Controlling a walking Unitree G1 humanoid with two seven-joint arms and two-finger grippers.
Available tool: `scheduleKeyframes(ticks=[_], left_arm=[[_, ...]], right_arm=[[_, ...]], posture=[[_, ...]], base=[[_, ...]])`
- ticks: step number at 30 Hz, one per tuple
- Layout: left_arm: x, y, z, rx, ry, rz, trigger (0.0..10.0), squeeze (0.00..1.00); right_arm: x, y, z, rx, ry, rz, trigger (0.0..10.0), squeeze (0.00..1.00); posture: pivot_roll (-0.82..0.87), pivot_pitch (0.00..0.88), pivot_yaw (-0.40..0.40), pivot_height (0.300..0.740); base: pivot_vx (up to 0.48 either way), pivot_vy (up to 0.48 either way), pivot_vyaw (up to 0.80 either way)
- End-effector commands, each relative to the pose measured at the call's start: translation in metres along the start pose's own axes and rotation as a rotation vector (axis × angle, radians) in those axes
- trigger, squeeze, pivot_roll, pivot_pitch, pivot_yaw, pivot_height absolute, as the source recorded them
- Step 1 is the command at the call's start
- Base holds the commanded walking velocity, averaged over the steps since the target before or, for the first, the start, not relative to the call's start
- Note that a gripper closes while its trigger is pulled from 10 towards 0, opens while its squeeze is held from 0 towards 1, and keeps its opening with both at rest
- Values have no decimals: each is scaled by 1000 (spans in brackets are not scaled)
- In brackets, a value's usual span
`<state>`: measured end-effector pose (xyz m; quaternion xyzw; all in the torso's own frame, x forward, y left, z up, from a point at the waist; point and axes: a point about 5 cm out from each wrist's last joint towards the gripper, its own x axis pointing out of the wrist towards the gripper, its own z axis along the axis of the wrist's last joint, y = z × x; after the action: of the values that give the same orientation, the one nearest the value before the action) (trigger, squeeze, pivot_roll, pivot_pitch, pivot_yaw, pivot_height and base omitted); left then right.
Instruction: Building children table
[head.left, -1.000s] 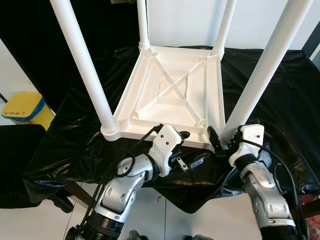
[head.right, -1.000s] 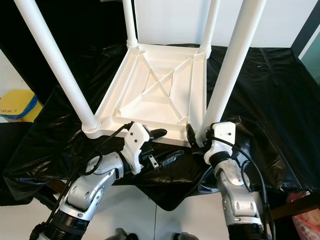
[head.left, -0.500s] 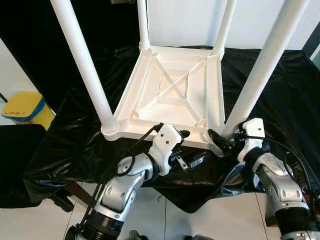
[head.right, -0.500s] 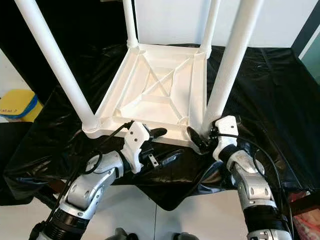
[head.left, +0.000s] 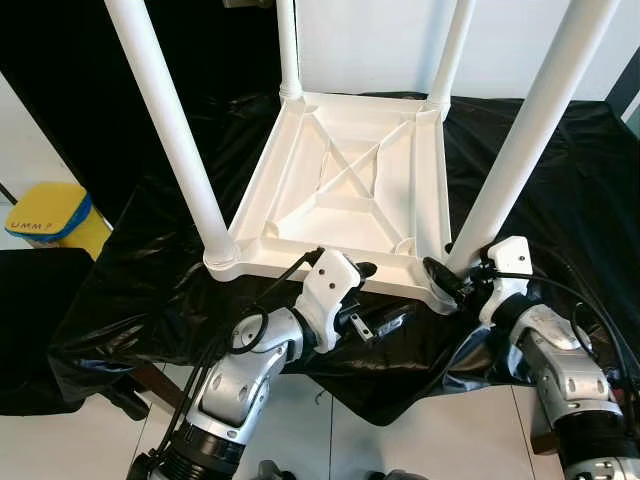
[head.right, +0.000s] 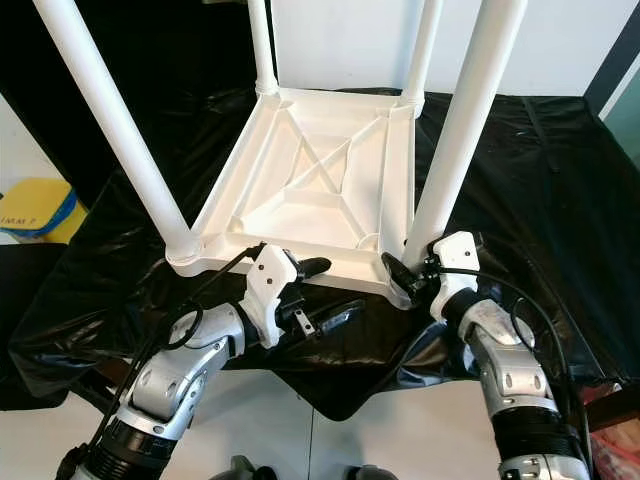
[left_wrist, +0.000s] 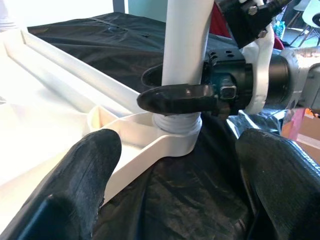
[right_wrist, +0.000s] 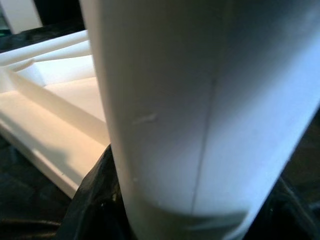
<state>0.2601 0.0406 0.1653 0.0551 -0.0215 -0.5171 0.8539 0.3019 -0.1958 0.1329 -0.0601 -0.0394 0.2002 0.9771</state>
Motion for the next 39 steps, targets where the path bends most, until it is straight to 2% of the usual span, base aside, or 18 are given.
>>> scheduleKeyframes(ticks=[1,4,7,9,10,13,14,15,16,17,20,27,37,38,39], left_arm=[[0,0,-1,-10,7,17,10000,0],[0,0,-1,-10,7,17,10000,0],[1,0,-1,-9,8,15,10000,0],[1,0,-1,-9,8,15,10000,0],[1,0,-1,-10,8,14,10000,0],[1,-1,-1,-10,9,13,10000,0],[1,-1,-1,-12,8,14,10000,0],[1,-1,-1,-12,8,14,10000,0],[1,-1,-1,-12,8,15,10000,0],[1,-1,-1,-12,8,15,10000,0],[1,-1,-2,-11,9,17,10000,0],[0,-2,-2,-12,7,23,10000,0],[1,-1,-2,-4,5,22,10000,0],[2,-1,-1,-2,4,20,10000,0],[2,-1,-1,-2,4,20,10000,0]], right_arm=[[-3,0,-13,4,69,-47,10000,0],[-3,0,-13,-1,69,-57,10000,0],[-2,10,-16,34,79,-159,10000,0],[-2,10,-16,34,79,-159,10000,0],[-2,14,-18,57,88,-231,10000,0],[-2,18,-22,77,105,-297,10000,0],[-4,24,-26,99,120,-388,10000,0],[-4,24,-26,99,120,-388,10000,0],[-5,29,-30,114,135,-459,10000,0],[-5,29,-30,114,135,-459,10000,0],[-8,38,-32,122,144,-589,10000,0],[-3,43,-27,158,119,-630,10000,0],[3,48,-17,136,68,-566,10000,0],[4,49,-14,131,52,-554,10000,55],[4,49,-14,131,52,-554,10000,55]], posture=[[-94,107,21,740],[-94,107,21,740],[-97,107,22,740],[-97,107,22,740],[-95,108,19,740],[-95,108,19,740],[-91,108,15,740],[-91,108,15,740],[-88,108,12,740],[-88,108,12,740],[-83,105,5,740],[-76,97,-1,740],[-74,81,-6,740],[-74,81,-6,740],[-74,81,-6,740]], base=[[0,0,0],[0,0,0],[0,0,0],[0,0,0],[0,0,0],[0,0,0],[0,0,0],[0,0,0],[0,0,0],[0,0,0],[0,0,0],[0,0,0],[0,0,0],[0,0,0],[0,0,0]])
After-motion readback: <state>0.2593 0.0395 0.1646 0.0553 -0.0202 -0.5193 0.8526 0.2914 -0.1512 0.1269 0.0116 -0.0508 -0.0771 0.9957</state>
